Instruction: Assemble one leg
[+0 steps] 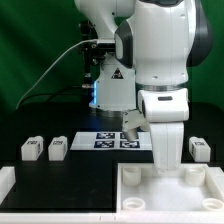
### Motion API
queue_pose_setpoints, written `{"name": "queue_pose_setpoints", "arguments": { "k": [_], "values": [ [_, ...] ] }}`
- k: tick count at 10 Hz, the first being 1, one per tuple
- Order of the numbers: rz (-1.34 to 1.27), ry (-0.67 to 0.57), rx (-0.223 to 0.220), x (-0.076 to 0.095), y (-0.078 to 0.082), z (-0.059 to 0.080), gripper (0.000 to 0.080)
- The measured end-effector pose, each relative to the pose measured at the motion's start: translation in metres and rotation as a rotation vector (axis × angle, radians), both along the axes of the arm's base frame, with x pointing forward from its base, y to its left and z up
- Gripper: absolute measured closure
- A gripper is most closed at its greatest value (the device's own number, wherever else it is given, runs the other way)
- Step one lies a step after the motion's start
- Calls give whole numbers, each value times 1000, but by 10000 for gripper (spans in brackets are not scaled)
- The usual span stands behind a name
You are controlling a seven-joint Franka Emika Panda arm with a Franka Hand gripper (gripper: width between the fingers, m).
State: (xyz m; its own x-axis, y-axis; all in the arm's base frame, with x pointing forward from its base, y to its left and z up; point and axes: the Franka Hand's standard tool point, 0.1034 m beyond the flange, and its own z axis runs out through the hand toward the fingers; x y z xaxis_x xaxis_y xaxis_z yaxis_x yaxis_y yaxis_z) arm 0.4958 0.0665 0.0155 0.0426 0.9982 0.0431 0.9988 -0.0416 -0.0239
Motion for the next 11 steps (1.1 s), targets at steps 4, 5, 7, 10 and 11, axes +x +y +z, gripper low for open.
{"name": "queue_pose_setpoints", "arguments": {
  "k": [4,5,7,10,11],
  "values": [
    [-1,2,0,-1,-1,-1,259],
    [-2,2,0,-1,-1,-1,172],
    [-2,2,0,-1,-1,-1,156],
    [-3,3,0,-1,-1,-1,150],
    [-3,3,0,-1,-1,-1,150]
  ]
}}
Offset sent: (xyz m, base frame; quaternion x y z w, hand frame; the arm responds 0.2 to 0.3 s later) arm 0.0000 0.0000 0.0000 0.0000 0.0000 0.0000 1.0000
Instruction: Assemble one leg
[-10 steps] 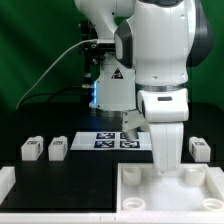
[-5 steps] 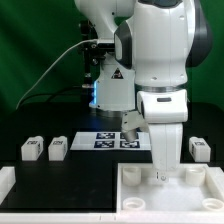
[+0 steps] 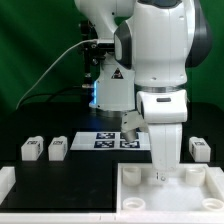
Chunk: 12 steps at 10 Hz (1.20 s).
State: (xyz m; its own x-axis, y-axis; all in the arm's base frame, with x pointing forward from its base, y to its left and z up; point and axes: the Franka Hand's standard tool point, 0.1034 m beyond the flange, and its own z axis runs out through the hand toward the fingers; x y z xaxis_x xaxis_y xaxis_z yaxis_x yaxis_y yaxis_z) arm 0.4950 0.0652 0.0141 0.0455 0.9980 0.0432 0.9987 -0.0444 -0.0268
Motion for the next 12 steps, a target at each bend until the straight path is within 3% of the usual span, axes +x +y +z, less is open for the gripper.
{"name": "queue_pose_setpoints", "arguments": {
  "k": [2,4,5,9,12],
  "values": [
    [-35,5,-3,0,1,2,150],
    [-216,-6,-16,-8,13,29,150],
    [-299,-6,-18,-16,23,33,150],
    [-827,-35,37,-25,74,40,150],
    [-1118,5,56,-25,75,40,150]
  ]
}}
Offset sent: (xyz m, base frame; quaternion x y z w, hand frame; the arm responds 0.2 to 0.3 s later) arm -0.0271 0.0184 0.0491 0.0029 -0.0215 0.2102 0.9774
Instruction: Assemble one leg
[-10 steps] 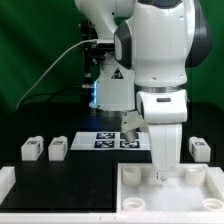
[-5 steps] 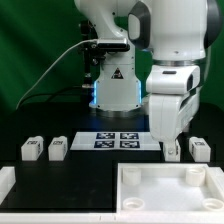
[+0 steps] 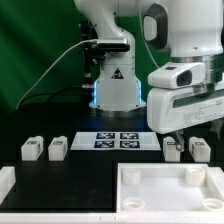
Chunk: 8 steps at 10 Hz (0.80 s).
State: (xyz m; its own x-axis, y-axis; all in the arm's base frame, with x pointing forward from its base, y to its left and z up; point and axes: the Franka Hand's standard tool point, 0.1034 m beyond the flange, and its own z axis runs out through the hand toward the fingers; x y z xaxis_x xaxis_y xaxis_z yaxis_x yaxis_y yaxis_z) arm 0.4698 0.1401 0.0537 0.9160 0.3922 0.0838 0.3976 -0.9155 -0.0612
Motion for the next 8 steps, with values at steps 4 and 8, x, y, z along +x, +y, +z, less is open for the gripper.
{"name": "queue_pose_setpoints", "arguments": {
  "k": [4,8],
  "values": [
    [-296,108,6,-22,33,-8,150],
    [-358,403,-76,-28,28,-11,150]
  ]
}}
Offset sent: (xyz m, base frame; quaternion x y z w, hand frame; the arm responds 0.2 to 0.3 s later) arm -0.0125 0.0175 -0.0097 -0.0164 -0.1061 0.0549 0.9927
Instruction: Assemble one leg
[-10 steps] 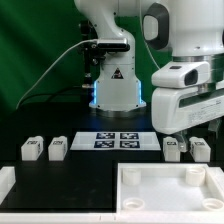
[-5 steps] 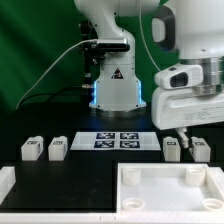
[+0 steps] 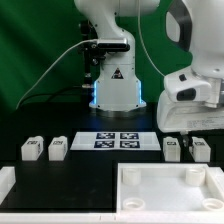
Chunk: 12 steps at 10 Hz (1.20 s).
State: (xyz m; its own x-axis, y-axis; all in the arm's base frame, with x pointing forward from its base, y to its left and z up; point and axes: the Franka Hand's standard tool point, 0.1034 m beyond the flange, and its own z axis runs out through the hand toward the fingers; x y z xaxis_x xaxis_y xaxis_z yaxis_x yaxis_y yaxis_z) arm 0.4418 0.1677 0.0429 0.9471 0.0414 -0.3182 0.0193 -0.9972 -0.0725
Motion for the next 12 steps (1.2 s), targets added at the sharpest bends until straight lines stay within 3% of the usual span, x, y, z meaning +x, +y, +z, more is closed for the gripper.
{"name": "queue_pose_setpoints", "arguments": {
  "k": [5,10,12],
  "values": [
    [11,417,-48,-10,-1,-4,150],
    [10,415,-48,-8,0,-7,150],
    [4,475,-69,-24,3,-10,150]
  ]
}}
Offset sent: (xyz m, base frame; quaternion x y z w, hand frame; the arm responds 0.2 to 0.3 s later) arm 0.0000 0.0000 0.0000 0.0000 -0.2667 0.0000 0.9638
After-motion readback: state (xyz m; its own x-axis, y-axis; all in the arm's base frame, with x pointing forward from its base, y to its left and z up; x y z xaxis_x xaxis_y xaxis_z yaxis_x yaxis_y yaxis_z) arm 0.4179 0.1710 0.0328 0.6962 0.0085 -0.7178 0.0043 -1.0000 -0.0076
